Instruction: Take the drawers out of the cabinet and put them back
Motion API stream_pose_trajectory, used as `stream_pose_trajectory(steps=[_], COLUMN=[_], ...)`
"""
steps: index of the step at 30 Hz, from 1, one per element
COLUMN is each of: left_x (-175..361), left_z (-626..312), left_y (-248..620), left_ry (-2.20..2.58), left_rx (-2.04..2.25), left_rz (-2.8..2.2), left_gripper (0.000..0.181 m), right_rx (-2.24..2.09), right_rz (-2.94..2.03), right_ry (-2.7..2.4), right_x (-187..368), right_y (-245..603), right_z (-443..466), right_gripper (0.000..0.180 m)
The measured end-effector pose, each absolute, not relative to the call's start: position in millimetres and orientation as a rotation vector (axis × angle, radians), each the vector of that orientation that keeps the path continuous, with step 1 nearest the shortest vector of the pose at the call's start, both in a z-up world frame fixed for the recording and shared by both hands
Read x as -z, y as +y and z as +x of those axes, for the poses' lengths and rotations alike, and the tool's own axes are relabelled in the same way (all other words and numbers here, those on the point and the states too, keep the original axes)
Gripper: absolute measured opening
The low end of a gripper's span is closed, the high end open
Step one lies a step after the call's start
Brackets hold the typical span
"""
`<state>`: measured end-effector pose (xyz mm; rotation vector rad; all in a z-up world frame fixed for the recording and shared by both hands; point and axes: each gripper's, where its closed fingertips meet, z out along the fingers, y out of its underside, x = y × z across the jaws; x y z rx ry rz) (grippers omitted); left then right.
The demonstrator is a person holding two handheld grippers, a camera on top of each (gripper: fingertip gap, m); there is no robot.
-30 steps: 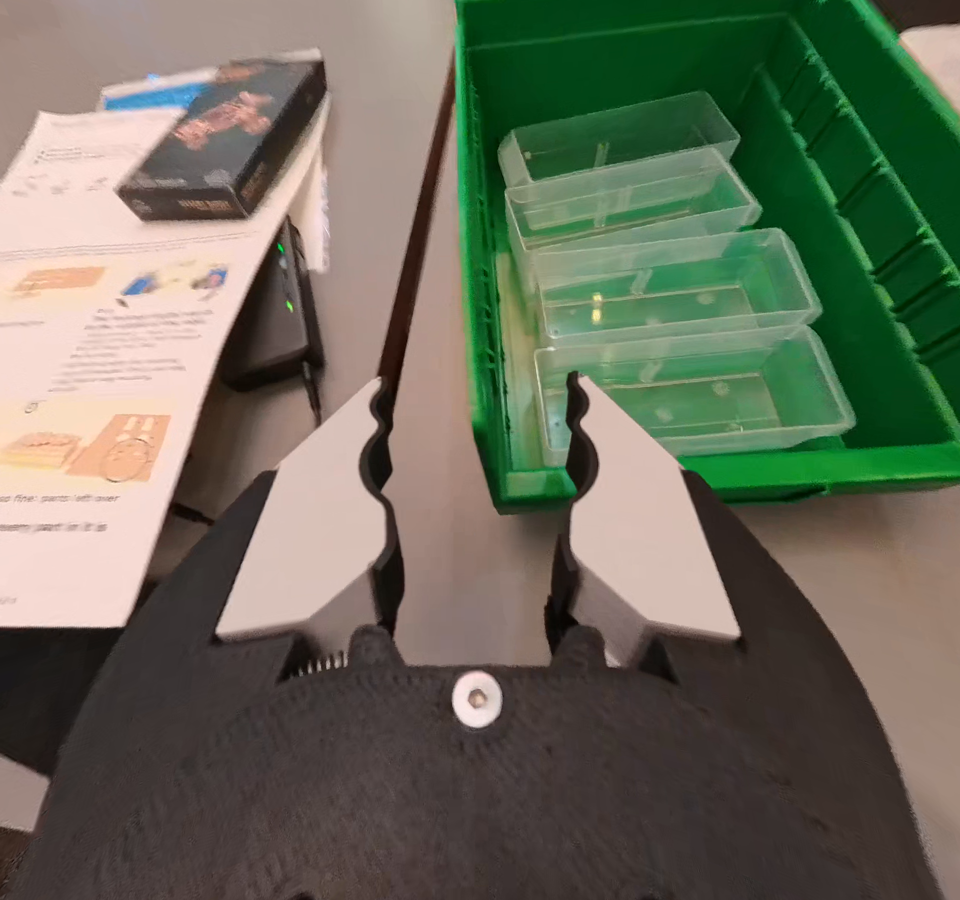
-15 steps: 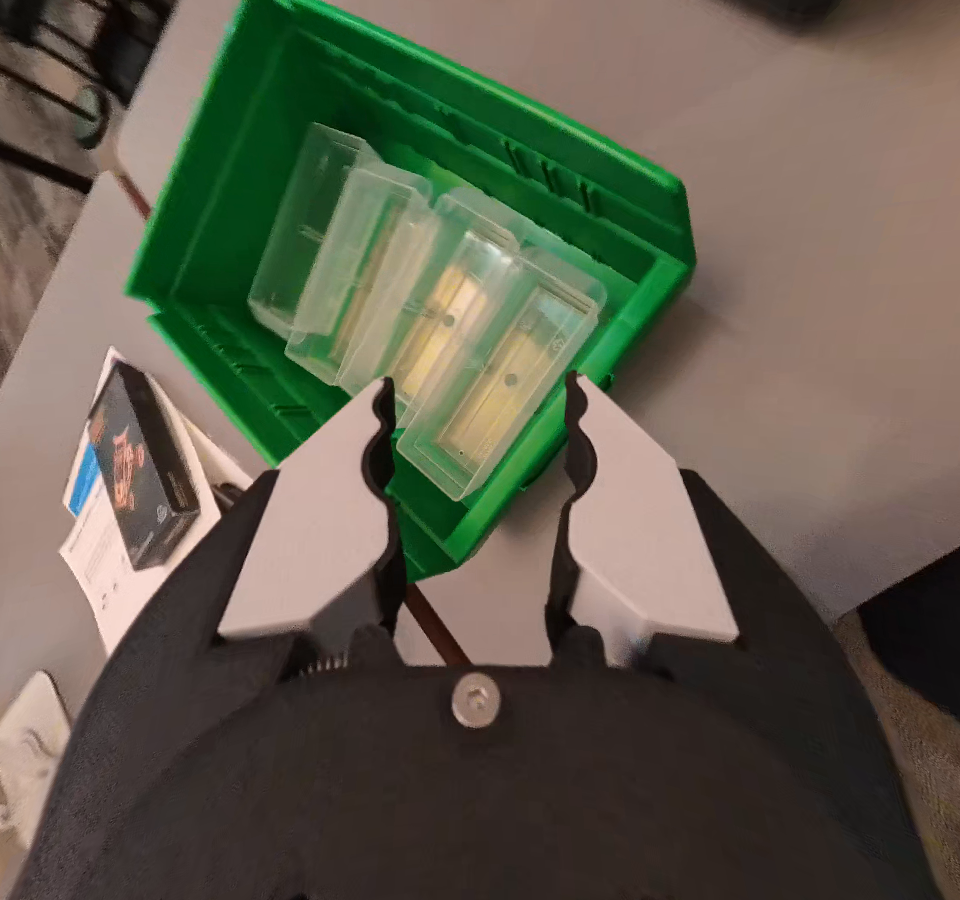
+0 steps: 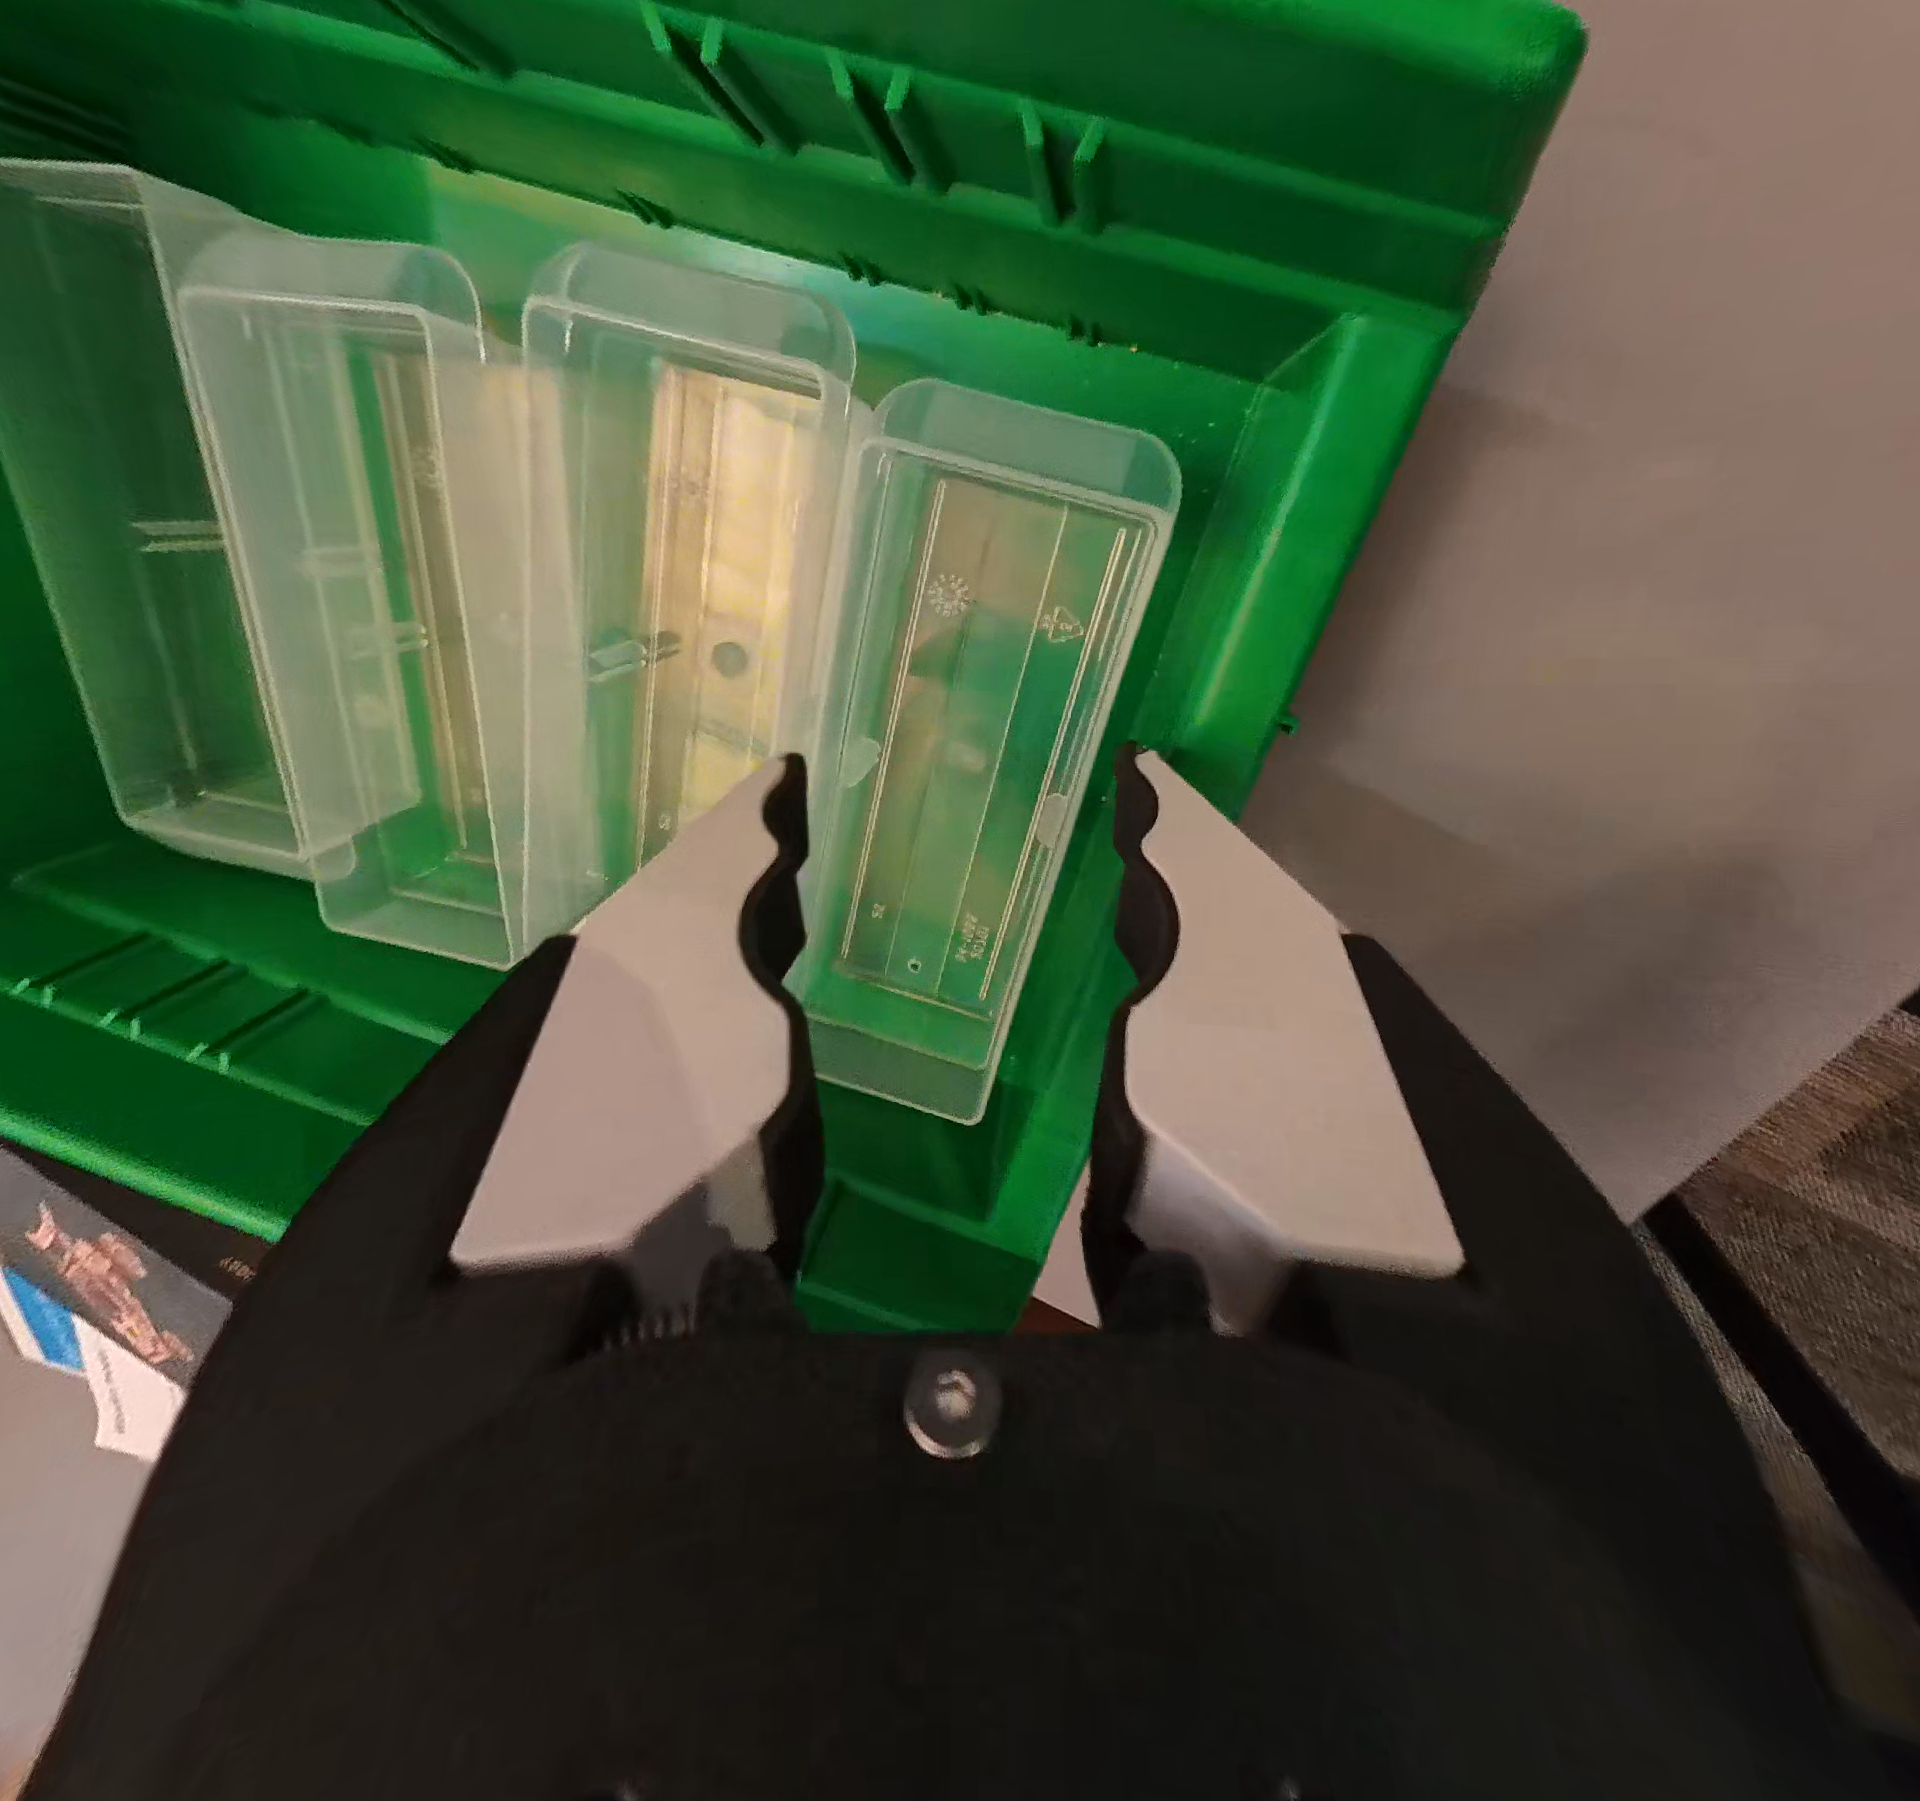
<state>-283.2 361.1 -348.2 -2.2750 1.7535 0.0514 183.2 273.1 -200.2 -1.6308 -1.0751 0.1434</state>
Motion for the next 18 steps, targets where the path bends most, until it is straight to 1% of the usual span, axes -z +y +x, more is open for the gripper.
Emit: stream_pose_trajectory(steps=[6,11,16,18], left_x=[355,364,368,374], left_z=[-286,-287,-287,-291], left_y=[365,366,368,368], left_ry=[1.801,1.851,1.871,1.893], left_rx=[-0.034,0.002,0.004,-0.017], left_rz=[-2.307,-2.339,-2.353,-2.368], left_gripper=[0.062,0.058,0.063,0.061], right_rx=[-0.158,-0.161,-0.166,-0.171], right_rz=[-1.649,-1.648,-1.652,-1.661], right_ry=[-1.068,-1.07,-1.069,-1.067], right_x=[208,209,212,214], right_y=[272,273,273,274], right_z=[184,183,184,184], right_gripper=[0.054,0.054,0.053,0.052])
